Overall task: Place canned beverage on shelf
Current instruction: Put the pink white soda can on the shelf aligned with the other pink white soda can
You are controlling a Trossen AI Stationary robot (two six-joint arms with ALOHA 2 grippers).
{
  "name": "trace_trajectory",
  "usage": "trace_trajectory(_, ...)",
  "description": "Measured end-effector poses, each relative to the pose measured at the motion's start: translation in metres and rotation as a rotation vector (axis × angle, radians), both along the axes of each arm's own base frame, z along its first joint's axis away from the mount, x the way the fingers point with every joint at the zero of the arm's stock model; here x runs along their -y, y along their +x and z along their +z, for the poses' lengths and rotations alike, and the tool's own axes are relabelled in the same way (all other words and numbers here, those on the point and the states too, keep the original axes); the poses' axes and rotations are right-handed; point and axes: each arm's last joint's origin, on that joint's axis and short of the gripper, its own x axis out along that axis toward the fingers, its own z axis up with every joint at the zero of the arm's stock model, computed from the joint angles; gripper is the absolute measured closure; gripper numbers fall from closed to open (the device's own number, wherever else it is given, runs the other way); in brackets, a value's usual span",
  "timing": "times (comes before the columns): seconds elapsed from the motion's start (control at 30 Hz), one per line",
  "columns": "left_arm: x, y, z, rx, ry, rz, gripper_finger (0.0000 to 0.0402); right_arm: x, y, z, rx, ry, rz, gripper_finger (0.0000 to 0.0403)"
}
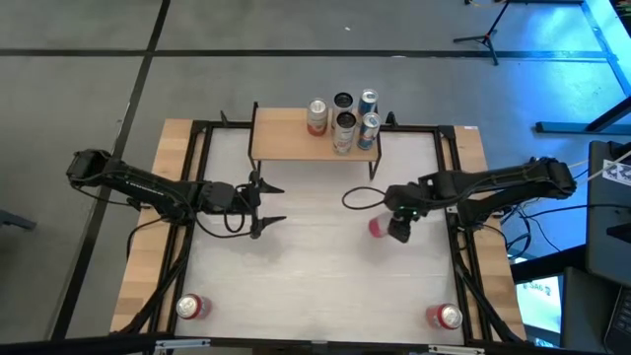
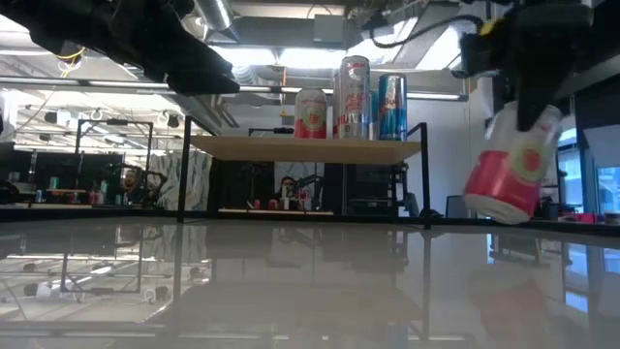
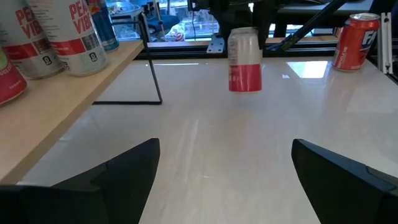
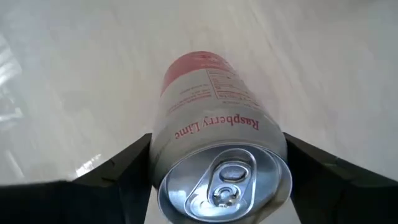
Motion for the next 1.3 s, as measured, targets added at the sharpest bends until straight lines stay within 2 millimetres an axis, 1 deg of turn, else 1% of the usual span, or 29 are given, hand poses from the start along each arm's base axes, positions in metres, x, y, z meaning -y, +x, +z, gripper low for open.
trace_trajectory(0.1, 0.0, 0.0, 0.0, 0.001, 0.0, 0.001, 0.0047, -0.002, 0.018, 0.003, 0.051, -0.033, 0.057, 0.012)
trace_trajectory(0.2, 0.0, 0.0, 0.0, 0.001, 0.001, 0.004, 0.0047, -0.003, 0.036, 0.006, 0.029, -0.065, 0.107, 0.012)
trace_trajectory(0.37, 0.0, 0.0, 0.0, 0.005, 0.0, 0.005, 0.0047, -0.007, 0.075, 0.016, 0.023, -0.091, 0.182, 0.012)
trace_trajectory(0.6, 0.0, 0.0, 0.001, 0.007, -0.002, 0.006, 0.0047, -0.011, 0.124, 0.009, -0.078, -0.111, 0.255, 0.012)
trace_trajectory(0.73, 0.0, 0.0, 0.001, 0.007, -0.002, 0.006, 0.0047, -0.013, 0.145, -0.001, -0.161, -0.121, 0.283, 0.012)
trace_trajectory(0.87, 0.0, 0.0, 0.001, 0.007, -0.002, 0.006, 0.0047, -0.014, 0.157, -0.007, -0.205, -0.131, 0.303, 0.012)
trace_trajectory(0.93, 0.0, 0.0, 0.001, 0.007, -0.006, 0.005, 0.0046, -0.015, 0.16, -0.01, -0.218, -0.131, 0.309, 0.012)
trace_trajectory(1.07, 0.0, 0.0, 0.0, 0.009, -0.018, 0.005, 0.0047, -0.015, 0.163, -0.01, -0.2, -0.134, 0.313, 0.0119)
trace_trajectory(1.13, 0.0, 0.0, 0.0, 0.009, -0.018, 0.005, 0.0047, -0.015, 0.165, -0.009, -0.173, -0.134, 0.311, 0.0093)
trace_trajectory(1.23, 0.0, 0.0, 0.0, 0.009, -0.018, 0.004, 0.0046, -0.015, 0.165, -0.008, -0.17, -0.133, 0.317, 0.0032)
trace_trajectory(1.3, 0.0, 0.0, 0.001, 0.009, -0.018, 0.004, 0.0046, -0.015, 0.164, -0.007, -0.179, -0.136, 0.333, 0.0017)
